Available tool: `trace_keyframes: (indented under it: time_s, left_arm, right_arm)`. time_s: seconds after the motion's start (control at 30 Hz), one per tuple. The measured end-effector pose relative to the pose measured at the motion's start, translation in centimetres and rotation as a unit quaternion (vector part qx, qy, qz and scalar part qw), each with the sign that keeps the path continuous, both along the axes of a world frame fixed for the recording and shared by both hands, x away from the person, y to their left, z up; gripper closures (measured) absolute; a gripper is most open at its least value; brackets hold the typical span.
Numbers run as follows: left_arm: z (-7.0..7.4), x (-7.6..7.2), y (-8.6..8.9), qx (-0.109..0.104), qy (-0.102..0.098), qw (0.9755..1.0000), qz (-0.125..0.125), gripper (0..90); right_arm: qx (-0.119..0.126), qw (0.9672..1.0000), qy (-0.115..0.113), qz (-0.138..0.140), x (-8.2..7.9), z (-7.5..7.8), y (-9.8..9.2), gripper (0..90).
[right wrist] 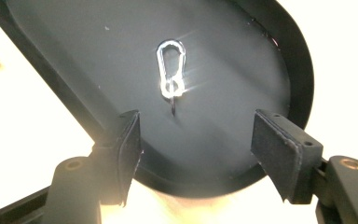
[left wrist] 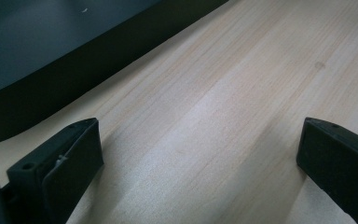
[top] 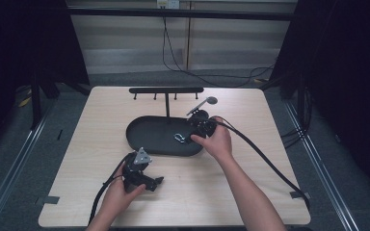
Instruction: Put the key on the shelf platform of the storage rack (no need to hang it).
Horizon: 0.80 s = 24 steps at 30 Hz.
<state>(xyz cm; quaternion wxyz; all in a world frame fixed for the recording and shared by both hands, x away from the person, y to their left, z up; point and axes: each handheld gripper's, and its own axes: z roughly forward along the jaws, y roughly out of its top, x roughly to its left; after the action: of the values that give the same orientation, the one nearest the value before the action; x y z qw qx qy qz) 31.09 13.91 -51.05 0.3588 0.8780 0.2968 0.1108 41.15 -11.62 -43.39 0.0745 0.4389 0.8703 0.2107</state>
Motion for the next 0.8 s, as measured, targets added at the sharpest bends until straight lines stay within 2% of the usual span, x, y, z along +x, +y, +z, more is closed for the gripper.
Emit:
trace_keyframes:
  time_s: [0.57, 0.8]
  left_arm:
    - [0.0, 0.0, 0.0, 0.0, 0.001, 1.0, 0.0, 0.0]
    - [0.0, 0.0, 0.0, 0.0, 0.001, 1.0, 0.0, 0.0]
  right_arm:
    - [0.004, 0.9999, 0.003, 0.011, -1.7, 0.8, -2.0, 27.8]
    - [-0.008, 0.9998, 0.006, 0.016, -2.4, 1.2, -2.6, 25.8]
